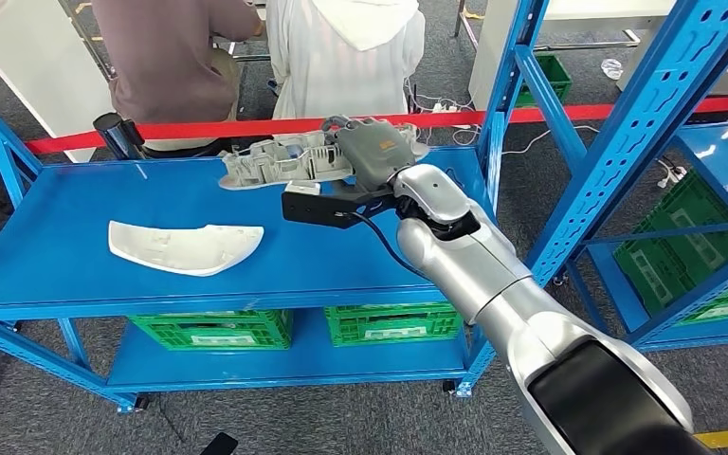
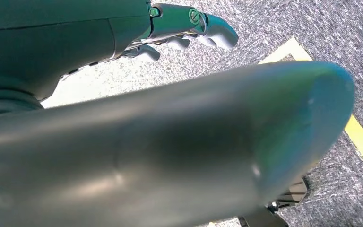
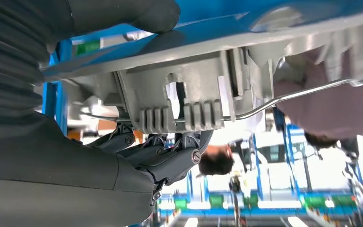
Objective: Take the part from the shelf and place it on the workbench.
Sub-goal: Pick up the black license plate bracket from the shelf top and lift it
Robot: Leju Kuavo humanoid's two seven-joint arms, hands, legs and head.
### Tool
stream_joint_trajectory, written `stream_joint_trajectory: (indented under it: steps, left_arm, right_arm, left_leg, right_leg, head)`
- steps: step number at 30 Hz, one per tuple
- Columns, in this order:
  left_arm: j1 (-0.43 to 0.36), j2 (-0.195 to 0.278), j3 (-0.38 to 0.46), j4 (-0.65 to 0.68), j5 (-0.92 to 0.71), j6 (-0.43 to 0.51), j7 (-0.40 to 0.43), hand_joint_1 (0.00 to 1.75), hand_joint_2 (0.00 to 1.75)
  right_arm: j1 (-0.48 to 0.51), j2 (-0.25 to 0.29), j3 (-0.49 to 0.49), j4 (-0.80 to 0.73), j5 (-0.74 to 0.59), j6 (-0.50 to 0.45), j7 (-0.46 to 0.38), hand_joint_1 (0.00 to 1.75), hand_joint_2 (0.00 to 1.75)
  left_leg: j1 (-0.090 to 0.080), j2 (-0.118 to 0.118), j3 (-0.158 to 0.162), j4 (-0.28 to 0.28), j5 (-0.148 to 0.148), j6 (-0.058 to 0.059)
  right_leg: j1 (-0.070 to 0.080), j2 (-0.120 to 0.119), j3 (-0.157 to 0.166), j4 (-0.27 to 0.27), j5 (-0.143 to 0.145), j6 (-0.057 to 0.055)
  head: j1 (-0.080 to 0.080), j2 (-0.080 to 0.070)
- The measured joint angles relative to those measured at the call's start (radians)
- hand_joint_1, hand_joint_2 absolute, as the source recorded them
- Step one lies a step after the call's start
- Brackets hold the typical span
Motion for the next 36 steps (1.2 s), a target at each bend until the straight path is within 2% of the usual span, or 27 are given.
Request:
stream_joint_trajectory:
  steps: [20,24,36]
  left_arm:
    - [-0.017,-0.006,0.0,0.0,-0.028,0.003,0.021,0.0,0.0]
    - [-0.02,-0.006,0.0,0.0,-0.03,0.003,0.022,0.0,1.75]
    - [-0.025,-0.007,0.001,0.0,-0.032,0.01,0.008,0.0,1.75]
  right_arm:
    - [-0.014,-0.025,0.059,-0.284,0.064,0.017,0.046,1.75,1.75]
    - [-0.016,-0.029,0.078,-0.357,0.057,0.019,0.047,1.75,1.75]
    - [0.016,-0.073,0.146,-0.56,0.018,-0.008,0.022,1.75,1.75]
  left_leg:
    - [0.0,0.0,-0.001,0.0,0.0,0.0]
    - [0.0,0.0,-0.001,0.0,0.0,0.0]
    - [0.0,0.0,-0.001,0.0,0.0,0.0]
  right_leg:
    - [0.0,0.0,0.0,0.0,0.0,0.0]
    - [0.0,0.0,0.0,0.0,0.0,0.0]
    - [0.0,0.0,0.0,-0.001,0.0,0.0]
  head:
    - [0.0,0.0]
    - [0.0,0.0]
    - [0.0,0.0]
